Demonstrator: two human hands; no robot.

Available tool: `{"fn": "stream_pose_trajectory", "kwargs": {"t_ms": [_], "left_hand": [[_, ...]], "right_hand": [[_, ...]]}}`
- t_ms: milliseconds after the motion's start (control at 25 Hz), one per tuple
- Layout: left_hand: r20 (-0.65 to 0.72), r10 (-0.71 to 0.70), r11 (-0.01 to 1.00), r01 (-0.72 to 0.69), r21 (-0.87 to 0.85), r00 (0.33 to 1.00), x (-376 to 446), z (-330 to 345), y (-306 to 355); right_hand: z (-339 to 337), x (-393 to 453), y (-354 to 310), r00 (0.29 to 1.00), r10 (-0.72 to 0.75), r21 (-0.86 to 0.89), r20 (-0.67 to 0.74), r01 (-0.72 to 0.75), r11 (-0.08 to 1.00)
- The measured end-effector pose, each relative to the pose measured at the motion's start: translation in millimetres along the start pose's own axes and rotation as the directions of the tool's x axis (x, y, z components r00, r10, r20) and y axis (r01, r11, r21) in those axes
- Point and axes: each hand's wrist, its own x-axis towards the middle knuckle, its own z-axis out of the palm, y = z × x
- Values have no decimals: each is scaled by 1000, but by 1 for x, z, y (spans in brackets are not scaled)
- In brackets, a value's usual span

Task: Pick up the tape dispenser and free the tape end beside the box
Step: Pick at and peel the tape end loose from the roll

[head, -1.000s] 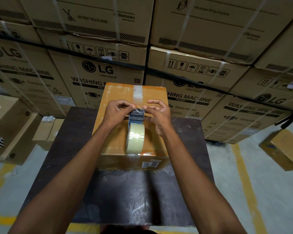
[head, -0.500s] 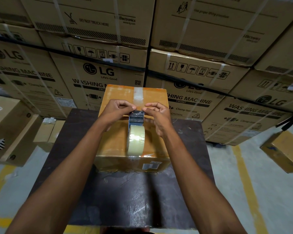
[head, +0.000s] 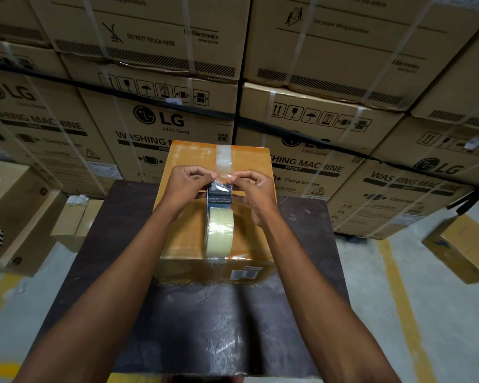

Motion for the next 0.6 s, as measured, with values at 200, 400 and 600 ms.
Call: {"fn": "stream_pose_trajectory", "kwargs": {"t_ms": [200, 400, 600], "left_hand": [[174, -102, 994, 109, -28, 979, 8, -15, 3], [178, -59, 998, 62, -13, 982, 4, -16, 6], [45, 68, 998, -68, 4, 997, -5, -2, 2]], "right_hand": [[3, 3, 0, 999, 19, -3, -38, -19, 1000], [3, 4, 3, 998, 28, 6, -50, -28, 1000], [4, 2, 3, 998, 10, 28, -69, -8, 1000]]}}
